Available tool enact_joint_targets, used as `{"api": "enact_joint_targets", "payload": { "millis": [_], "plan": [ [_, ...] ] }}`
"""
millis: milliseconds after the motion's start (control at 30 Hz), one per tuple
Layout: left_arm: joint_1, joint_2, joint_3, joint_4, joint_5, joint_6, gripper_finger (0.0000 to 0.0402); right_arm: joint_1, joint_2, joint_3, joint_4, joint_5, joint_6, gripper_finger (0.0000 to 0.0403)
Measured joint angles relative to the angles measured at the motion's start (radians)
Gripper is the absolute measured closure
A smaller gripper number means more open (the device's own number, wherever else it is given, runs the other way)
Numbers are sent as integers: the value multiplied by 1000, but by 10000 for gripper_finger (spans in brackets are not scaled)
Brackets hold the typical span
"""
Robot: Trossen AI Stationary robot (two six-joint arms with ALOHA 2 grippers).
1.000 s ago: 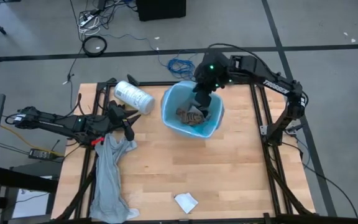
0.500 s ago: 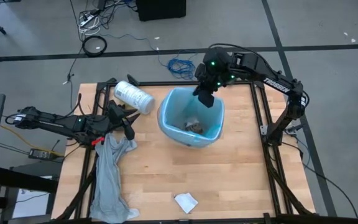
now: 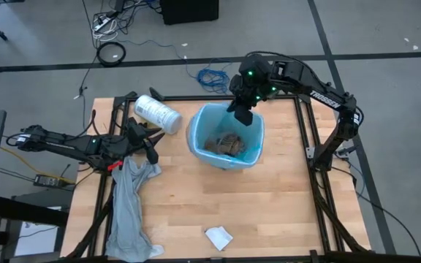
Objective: Place trash/remove bag and relplace
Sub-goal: Adjust the trash bin
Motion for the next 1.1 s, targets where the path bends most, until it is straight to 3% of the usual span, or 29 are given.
{"api": "enact_joint_targets", "payload": {
  "millis": [500,1100],
  "plan": [
    [0,0,0,0,0,-4,289,-32,0,0,0,-4,-47,403],
    [0,0,0,-1,-5,-4,289,-93,50,4,19,-116,-93,403]
  ]
}}
